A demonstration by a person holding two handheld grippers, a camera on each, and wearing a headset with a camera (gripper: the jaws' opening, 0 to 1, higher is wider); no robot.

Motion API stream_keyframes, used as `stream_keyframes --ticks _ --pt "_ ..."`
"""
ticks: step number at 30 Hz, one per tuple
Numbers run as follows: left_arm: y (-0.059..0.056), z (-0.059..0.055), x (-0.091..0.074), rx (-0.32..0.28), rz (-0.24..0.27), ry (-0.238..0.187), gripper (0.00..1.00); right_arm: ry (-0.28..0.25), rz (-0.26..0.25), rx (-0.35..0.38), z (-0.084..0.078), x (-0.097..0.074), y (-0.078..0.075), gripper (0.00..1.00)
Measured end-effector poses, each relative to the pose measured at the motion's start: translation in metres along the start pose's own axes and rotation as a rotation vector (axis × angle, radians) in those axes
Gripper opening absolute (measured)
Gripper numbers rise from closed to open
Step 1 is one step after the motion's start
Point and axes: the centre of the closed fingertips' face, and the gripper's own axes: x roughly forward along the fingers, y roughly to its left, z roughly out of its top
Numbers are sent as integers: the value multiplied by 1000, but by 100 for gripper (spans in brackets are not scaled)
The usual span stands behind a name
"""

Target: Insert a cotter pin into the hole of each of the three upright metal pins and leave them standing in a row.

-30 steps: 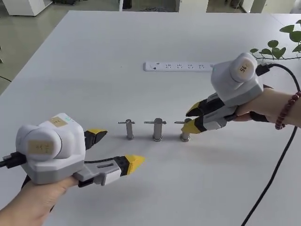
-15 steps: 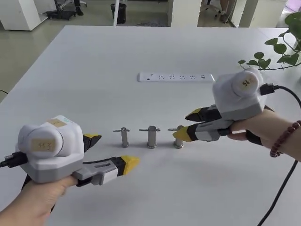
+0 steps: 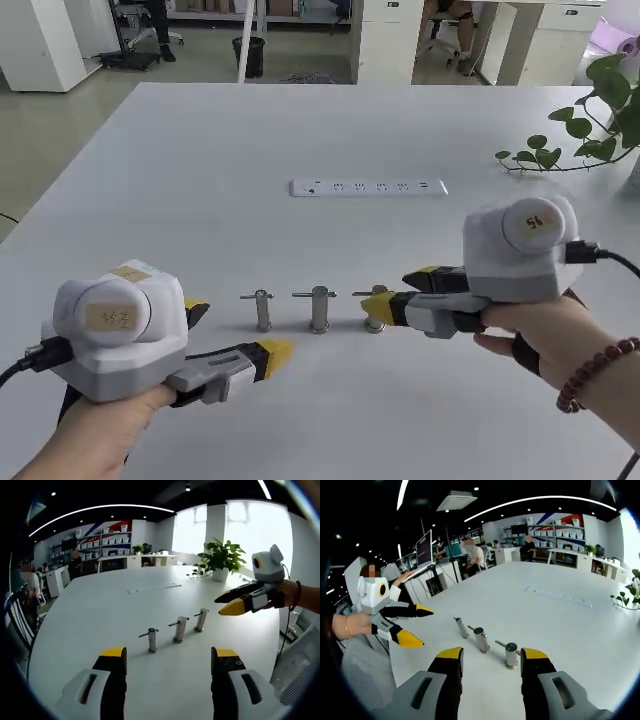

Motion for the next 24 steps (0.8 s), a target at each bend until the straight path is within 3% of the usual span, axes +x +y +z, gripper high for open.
stream_keyframes --ticks 5,10,13,15,24 --pt "-1 -3 -3 -39 6 -6 72 3 -36 33 -17 -1 1 53" --pt "-1 -4 -5 -26 9 -6 79 -4 -57 45 -27 -4 3 64" --pt "-2 -1 -8 -38 12 -19 81 -3 -69 50 -33 -6 3 66" --pt "-3 1 -10 -48 10 -32 81 23 -106 25 -39 -10 0 69" --pt "-5 0 -15 -63 22 -33 85 24 -107 72 -44 -15 5 74"
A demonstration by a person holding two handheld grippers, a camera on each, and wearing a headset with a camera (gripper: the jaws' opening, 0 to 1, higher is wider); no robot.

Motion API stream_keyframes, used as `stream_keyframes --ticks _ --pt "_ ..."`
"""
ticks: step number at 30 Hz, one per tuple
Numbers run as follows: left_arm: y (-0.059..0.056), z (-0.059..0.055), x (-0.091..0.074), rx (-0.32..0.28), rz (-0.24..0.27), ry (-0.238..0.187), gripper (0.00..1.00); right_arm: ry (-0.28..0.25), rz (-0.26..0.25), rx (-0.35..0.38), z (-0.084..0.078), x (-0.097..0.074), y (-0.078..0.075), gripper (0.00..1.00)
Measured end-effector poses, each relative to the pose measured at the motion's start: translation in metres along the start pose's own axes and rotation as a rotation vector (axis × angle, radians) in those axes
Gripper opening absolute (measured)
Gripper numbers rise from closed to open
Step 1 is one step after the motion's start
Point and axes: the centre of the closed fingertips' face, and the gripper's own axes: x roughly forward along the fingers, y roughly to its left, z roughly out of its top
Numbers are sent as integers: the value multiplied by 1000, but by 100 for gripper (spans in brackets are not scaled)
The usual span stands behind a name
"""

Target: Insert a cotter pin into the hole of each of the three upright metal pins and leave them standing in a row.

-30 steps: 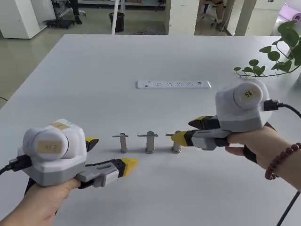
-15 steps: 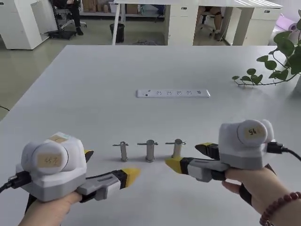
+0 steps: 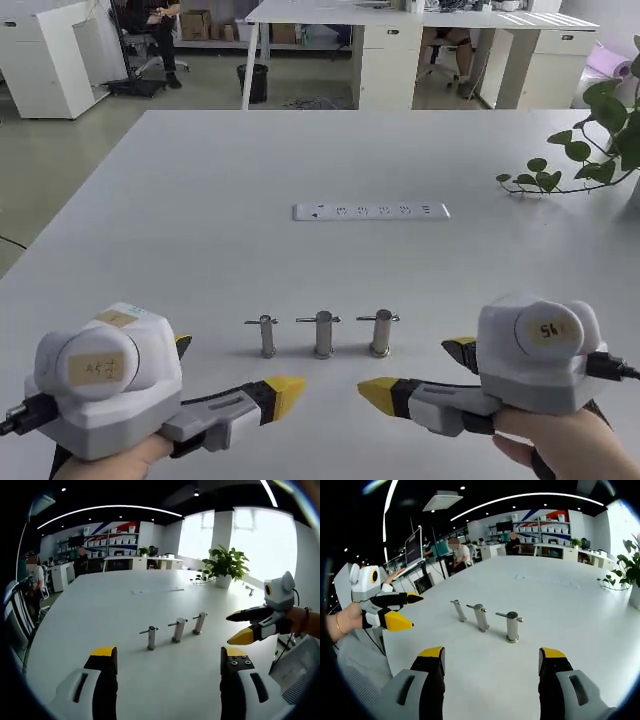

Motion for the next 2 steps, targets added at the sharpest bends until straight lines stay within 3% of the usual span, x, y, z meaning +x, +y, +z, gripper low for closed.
stream_keyframes --ticks 2 --pt "-1 -1 0 4 -1 7 85 -3 -1 8 -1 -1 1 74"
